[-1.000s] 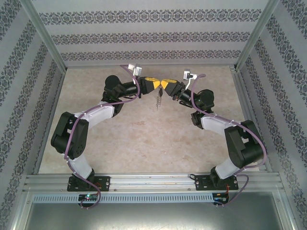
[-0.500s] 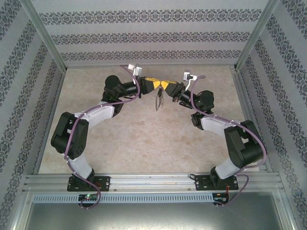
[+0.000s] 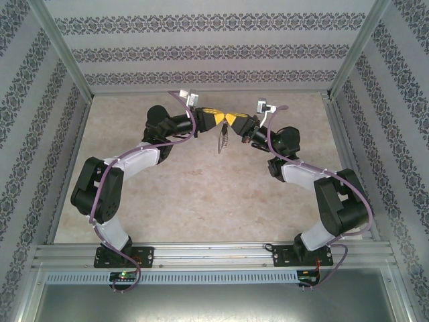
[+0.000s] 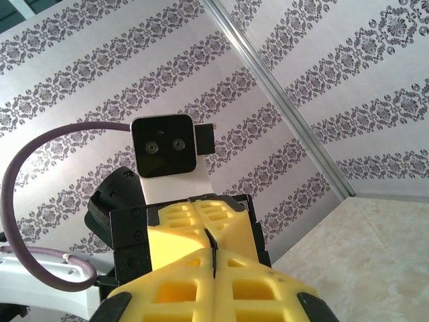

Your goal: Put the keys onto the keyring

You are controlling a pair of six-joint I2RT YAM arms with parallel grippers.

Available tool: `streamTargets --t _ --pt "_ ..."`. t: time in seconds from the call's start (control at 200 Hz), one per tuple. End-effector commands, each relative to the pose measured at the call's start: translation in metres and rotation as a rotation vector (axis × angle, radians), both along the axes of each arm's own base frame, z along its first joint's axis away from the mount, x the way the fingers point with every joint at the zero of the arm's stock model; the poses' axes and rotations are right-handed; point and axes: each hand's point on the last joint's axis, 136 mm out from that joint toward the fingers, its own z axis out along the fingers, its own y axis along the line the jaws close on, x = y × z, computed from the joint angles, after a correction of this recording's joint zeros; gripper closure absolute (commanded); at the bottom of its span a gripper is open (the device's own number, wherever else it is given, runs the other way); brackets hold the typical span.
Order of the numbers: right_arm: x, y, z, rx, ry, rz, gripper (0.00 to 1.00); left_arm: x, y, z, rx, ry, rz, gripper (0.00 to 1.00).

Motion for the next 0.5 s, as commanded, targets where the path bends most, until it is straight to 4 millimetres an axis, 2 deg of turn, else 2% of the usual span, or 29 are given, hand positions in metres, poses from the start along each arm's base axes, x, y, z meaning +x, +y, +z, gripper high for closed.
streamTargets --t 0.0,0.27,0.35,0.495 --pt "-0.0067 -0.0058 0.0171 -0.014 -0.081 0.006 1.00 -0.0098 0.0026 0.0345 -0.035 -0.094 0.015 0.88" --pt "-0.0013 -0.0145 0.0109 -0.128 -0.105 0.050 1.00 -0.0131 0.0095 0.0347 0.016 -0.126 0.021 0.53" --pt "-0.0030 -0.0135 0.0117 -0.178 -0.122 0.104 1.00 -0.0124 0.0106 0.0327 0.043 -0.120 0.008 0.48" --pt "-0.0025 -0.0096 0.0086 -0.295 -0.131 0.189 1.00 -0.0096 0.0095 0.0260 0.109 -0.093 -0.019 0.44"
